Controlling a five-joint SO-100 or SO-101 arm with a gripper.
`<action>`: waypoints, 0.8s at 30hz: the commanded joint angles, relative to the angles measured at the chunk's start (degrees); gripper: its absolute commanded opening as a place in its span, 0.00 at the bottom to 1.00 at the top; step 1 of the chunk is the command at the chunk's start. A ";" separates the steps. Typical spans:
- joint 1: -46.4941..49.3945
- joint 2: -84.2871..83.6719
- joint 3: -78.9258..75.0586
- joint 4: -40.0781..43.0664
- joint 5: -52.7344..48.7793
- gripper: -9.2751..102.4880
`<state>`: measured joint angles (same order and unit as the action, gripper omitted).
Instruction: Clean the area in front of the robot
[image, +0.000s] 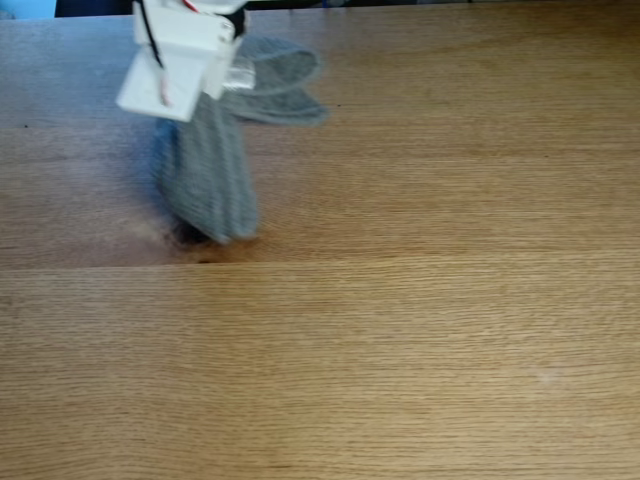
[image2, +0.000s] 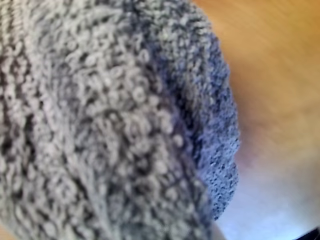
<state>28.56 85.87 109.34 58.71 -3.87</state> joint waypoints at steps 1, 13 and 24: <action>12.92 10.02 7.91 -7.29 -5.71 0.08; 21.88 11.51 29.27 -35.07 -10.37 0.16; 15.12 18.11 31.64 -37.35 -8.09 0.41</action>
<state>46.58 97.82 142.03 21.53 -13.71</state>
